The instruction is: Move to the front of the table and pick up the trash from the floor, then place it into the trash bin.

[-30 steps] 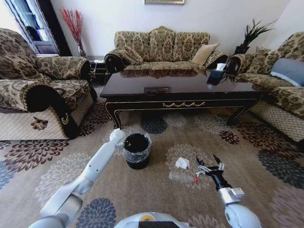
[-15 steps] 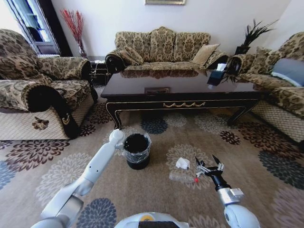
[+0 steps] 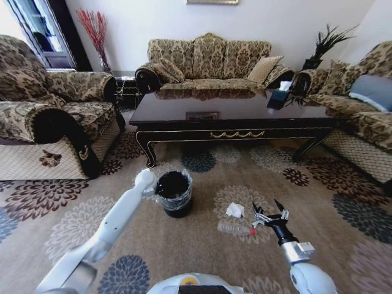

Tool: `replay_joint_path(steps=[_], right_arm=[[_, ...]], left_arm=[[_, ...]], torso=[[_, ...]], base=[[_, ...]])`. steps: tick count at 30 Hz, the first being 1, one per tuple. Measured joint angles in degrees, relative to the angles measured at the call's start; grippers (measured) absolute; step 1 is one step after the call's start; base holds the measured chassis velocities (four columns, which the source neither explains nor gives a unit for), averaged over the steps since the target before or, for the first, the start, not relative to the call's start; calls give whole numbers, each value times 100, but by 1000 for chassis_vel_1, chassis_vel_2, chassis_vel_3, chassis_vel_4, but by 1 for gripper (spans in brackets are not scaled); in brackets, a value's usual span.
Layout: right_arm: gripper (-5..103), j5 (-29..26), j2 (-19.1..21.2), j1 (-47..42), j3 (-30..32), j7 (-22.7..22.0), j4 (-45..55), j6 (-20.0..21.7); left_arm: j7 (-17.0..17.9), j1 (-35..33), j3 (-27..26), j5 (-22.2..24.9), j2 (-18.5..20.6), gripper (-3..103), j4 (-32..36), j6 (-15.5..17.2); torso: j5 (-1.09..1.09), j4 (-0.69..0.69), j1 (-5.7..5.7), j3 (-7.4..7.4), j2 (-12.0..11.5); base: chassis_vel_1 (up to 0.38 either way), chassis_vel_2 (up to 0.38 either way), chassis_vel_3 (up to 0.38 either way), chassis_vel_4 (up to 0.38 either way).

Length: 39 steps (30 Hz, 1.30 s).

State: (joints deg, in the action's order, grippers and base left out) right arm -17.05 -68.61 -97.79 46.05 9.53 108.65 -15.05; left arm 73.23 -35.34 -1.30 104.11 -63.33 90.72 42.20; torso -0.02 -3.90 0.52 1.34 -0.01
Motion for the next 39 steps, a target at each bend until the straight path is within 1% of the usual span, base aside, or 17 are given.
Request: replay_joint_path(steps=[2, 4, 5, 6, 8, 11, 12, 16, 17, 21, 22, 23, 25, 29, 32, 36, 39], right_arm=[[100, 0, 47, -1, -2, 0, -11, 4], [100, 28, 306, 5, -40, 11, -75, 26], [100, 66, 406, 7, -59, 19, -104, 30], [100, 66, 406, 7, -59, 19, -104, 30], [100, 316, 756, 17, -142, 60, -239, -4], [100, 672, 1138, 56, -331, 156, -452, -130], [100, 672, 1138, 56, -331, 156, -452, -130], [100, 531, 1615, 159, -792, 450, -786, -135], [100, 531, 1615, 159, -792, 450, -786, -135], [100, 365, 2134, 435, -1277, 967, -1268, -142], [100, 365, 2134, 435, -1277, 967, -1268, -142], [100, 211, 2246, 490, -1383, 1100, -1353, -126], [100, -509, 2590, 710, -1740, 1577, -1614, -4], [100, -812, 2926, 1077, -2164, 2088, -1937, 108], [100, -815, 3088, 1268, -2446, 2296, -2063, 140], [100, -473, 3349, 1722, -3100, 2625, -2326, 126], [100, -289, 3401, 1896, -3283, 2698, -2472, 84]], left_arm=[[71, -53, -17, 92, 58, 0, 107, 0], [356, -297, -58, 506, 289, 0, 595, 0], [394, -369, -62, 575, 351, 0, 721, 0], [394, -369, -62, 575, 351, 0, 721, 0], [463, -623, -101, 695, 579, 0, 1090, 0], [476, -913, -218, 725, 782, 0, 1318, -1], [476, -913, -218, 725, 782, 0, 1318, -1], [467, -1249, -331, 696, 975, 0, 1532, -1], [467, -1249, -331, 696, 975, 0, 1532, -1], [435, -1478, -415, 654, 1070, 0, 1737, -2], [435, -1478, -415, 654, 1070, 0, 1737, -2], [435, -1519, -437, 640, 1081, 0, 1771, -2], [428, -1650, -526, 615, 1104, 0, 1883, -3], [420, -1815, -646, 580, 1143, 0, 1982, -4], [417, -1910, -727, 569, 1177, 0, 2039, -5], [400, -2037, -847, 568, 1242, 0, 2158, -6], [399, -2053, -860, 568, 1244, 0, 2173, -7]], torso=[[-1, 0, 0, 0, 0], [2, 2, 0, 0, 0], [1, 2, 0, 0, 0], [1, 2, 0, 0, 0], [1, 1, 0, -1, 0], [0, 2, 0, -2, 0], [0, 2, 0, -2, 0], [2, 3, 0, -1, 0], [2, 3, 0, -1, 0], [3, 0, -1, -1, 0], [3, 0, -1, -1, 0], [3, 1, -1, -1, 0], [2, 1, -1, -1, 1], [2, 1, -1, -1, 1], [2, 2, -1, -2, 1], [3, 2, -1, -1, 1], [4, 2, -1, -2, 1]], base=[[0, 0, 0, 0], [0, 0, 0, 0], [0, 0, 0, 0], [0, 0, 0, 0], [0, 0, 0, 0], [0, 0, 0, 0], [0, 0, 0, 0], [0, 0, 0, 0], [0, 0, 0, 0], [0, 0, 0, 0], [0, 0, 0, 0], [0, 0, 0, 0], [0, 0, 0, 0], [0, 0, 0, 0], [0, 0, 0, 0], [0, 0, 0, 0], [0, 0, 0, 0]])
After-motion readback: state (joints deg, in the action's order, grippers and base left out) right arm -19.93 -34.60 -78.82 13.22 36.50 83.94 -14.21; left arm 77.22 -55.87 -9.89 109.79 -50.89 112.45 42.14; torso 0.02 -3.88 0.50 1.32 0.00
